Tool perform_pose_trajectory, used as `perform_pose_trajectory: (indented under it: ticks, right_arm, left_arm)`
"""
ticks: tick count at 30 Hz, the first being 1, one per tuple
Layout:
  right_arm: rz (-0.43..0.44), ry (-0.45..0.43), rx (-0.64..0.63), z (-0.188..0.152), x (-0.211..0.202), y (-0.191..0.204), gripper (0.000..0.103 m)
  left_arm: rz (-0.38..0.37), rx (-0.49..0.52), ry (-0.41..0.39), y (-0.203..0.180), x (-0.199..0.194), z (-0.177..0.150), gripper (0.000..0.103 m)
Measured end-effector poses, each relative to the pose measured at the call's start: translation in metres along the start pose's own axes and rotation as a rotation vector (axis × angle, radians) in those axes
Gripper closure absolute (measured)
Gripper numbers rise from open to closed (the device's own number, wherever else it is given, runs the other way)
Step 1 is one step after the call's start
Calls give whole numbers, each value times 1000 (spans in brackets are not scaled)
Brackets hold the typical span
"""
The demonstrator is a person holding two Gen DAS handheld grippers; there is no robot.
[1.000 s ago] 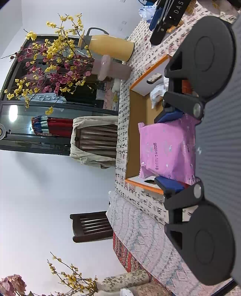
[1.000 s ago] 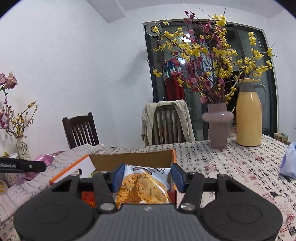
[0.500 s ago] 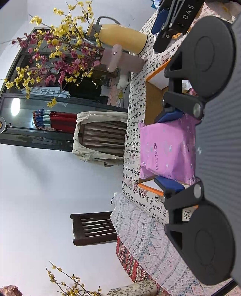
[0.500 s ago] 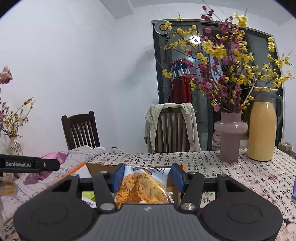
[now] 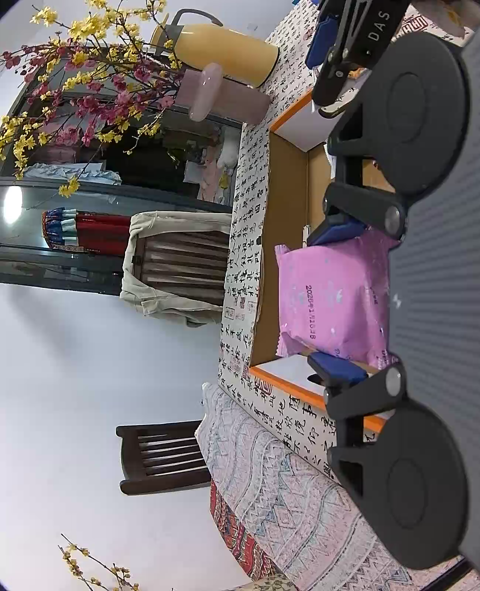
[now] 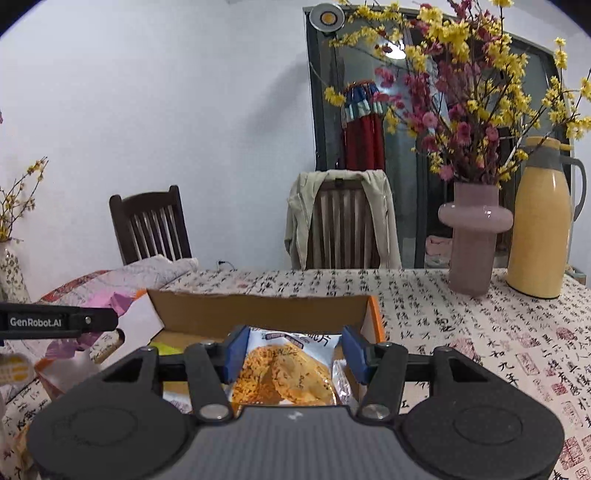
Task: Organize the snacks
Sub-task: 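Carry both packets into the cardboard box and open both tools to release, then move both tools back from the box to the snack pile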
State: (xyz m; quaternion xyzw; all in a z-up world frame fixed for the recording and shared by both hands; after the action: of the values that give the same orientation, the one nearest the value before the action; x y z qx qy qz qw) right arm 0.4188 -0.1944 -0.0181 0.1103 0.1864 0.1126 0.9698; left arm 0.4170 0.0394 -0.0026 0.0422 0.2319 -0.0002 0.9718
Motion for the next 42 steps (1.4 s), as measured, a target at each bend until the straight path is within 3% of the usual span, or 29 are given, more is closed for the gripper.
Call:
perform_pose_trajectory:
  ticks: [3,5,7,8,11,20,28,35,42]
  right_arm:
    - [-6,10,-2,-3,0,-1,46]
    - [-3,9,5,-2,-4,-1,30]
    - [-7,-15,12,1,-10,-2,4]
    - [-6,-27,19,3,-13,-3,0]
    - [8,-38,40,7,-18,-5,0]
    - [11,-63,40,16,-31,-3,0]
    - [21,-104,12,29,-71,9,0]
    - [1,-86,-2,9,-107,7,0]
    - [-22,-17,10,-34,-134,-3,0]
  left_arm:
    - [-11,-3,-22,-2,-6,0,40]
    - [-17,-4,-54,-3,-15,2,27]
    - [-11,-5,-94,-4,-23,7,13]
    - [-7,-9,-114,-4,-27,10,2]
    - [-1,-25,-158,-3,-38,15,0]
    - [-7,-23,-185,-7,-61,26,0]
    - [5,-26,-222,-2,-102,34,0]
    - [15,-17,-208,7,-131,11,0]
    - [29,-20,-147,18,-144,-30,0]
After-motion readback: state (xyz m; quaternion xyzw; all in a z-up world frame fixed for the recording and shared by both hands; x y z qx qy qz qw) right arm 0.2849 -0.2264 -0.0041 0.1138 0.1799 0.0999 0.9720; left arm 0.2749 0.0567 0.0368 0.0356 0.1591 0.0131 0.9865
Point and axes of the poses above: each gripper's, at about its wrist camera, not at the fingertips, and x roughly the way its jaws point, y to its left, z to its top, the point moved 10 cm from there along x, roughly the way its jaws point, and after that the axes turned 11 degrees about x, right-handed, at the moved point
